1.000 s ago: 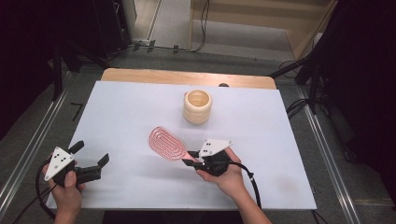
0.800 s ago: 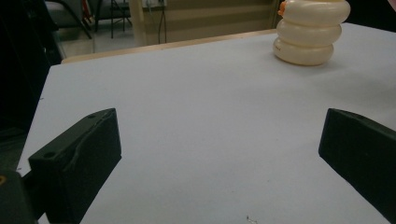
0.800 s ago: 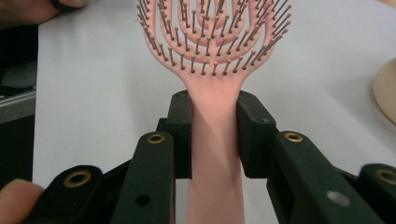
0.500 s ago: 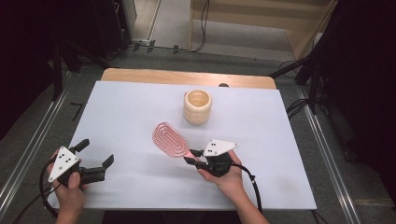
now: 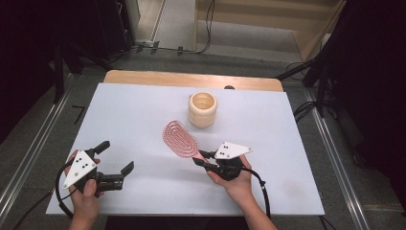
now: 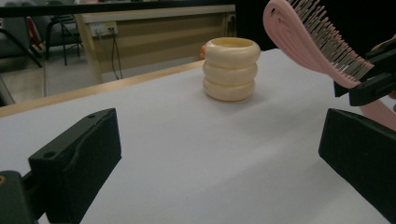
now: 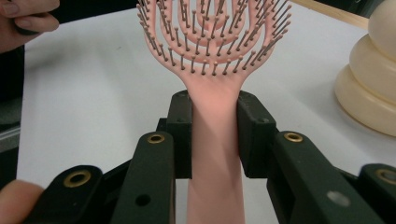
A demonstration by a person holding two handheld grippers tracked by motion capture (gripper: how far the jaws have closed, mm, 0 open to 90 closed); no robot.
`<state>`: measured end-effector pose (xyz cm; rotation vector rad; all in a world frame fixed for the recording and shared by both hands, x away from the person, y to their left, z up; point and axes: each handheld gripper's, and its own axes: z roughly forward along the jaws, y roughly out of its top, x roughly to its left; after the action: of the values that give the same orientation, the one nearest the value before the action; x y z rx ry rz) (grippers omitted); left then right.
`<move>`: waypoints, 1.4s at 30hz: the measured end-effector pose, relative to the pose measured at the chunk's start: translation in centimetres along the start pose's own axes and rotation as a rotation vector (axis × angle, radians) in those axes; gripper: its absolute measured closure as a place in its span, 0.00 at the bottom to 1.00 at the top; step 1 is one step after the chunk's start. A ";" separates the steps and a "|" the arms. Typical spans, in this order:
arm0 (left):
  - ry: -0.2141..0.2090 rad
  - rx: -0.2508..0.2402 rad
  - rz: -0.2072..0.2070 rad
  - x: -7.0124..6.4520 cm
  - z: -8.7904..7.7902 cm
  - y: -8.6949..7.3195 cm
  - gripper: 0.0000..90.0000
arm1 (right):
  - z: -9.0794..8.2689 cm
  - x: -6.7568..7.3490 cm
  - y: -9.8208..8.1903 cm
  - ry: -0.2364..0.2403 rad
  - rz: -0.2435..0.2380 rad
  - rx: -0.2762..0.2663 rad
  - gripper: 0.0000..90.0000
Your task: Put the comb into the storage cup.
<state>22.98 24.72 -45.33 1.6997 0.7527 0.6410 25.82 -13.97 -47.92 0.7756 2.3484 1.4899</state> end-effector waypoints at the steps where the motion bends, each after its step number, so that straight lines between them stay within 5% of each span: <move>1: -0.016 -0.008 0.005 -0.5 0.3 0.5 0.00 | -0.1 0.0 0.0 -0.004 0.002 -0.008 0.76; 16: -0.106 -0.009 0.026 -3.0 3.2 3.0 0.00 | -0.7 -0.2 -0.1 -0.031 0.016 -0.044 0.76; 25: -0.173 0.011 -0.005 -4.3 5.8 3.8 0.00 | -0.9 -0.1 -0.1 -0.048 0.009 -0.063 0.76; 42: -0.236 0.023 -0.074 -5.7 8.3 4.8 0.06 | -0.7 0.4 -0.2 -0.061 -0.001 -0.072 0.76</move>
<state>26.22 14.35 -42.84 1.7236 0.6532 0.3731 25.12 -14.39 -47.81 0.7907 2.2378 1.5189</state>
